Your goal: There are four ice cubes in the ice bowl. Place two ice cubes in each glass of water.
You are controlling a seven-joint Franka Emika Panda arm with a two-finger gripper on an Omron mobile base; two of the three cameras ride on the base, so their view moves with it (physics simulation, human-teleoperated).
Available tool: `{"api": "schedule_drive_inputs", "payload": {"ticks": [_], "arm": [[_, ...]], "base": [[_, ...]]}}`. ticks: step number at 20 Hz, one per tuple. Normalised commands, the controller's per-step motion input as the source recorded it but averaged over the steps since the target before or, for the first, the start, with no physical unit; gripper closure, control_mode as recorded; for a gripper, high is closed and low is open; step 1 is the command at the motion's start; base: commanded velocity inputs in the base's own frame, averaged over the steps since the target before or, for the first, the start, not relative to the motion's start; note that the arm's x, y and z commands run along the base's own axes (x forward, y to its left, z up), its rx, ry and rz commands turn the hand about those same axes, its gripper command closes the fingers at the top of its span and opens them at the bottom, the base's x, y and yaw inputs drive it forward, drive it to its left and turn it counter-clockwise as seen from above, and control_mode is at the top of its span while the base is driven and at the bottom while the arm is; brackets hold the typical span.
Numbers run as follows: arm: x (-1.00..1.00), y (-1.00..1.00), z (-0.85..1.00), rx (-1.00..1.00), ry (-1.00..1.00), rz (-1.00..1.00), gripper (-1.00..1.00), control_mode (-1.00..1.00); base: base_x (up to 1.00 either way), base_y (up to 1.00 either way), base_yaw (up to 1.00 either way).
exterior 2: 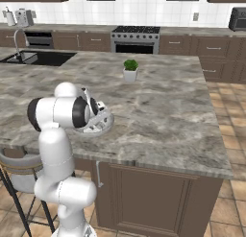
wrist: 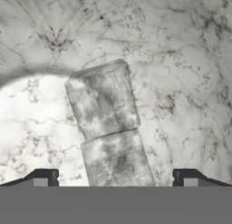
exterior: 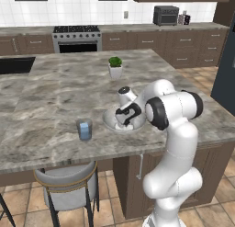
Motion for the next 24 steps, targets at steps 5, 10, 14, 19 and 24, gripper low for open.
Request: {"api": "schedule_drive_inputs", "payload": {"ticks": [5, 10, 14, 19, 24], "arm": [[0.20, 0.00, -0.09, -0.02, -0.10, 0.00, -1.00, -1.00], [0.21, 0.00, -0.17, -0.04, -0.09, 0.00, -1.00, -1.00], [0.27, 0.00, -0.15, -0.04, -0.07, 0.00, -1.00, -1.00], [0.12, 0.00, -0.11, -0.01, -0.01, 0.00, -1.00, -1.00], [0.00, 0.00, -0.04, 0.00, 0.00, 0.00, 1.00, -1.00]], "base": [[0.00, 0.00, 0.00], [0.00, 0.00, 0.00], [0.00, 0.00, 0.00], [0.00, 0.00, 0.00], [0.00, 0.00, 0.00]]}}
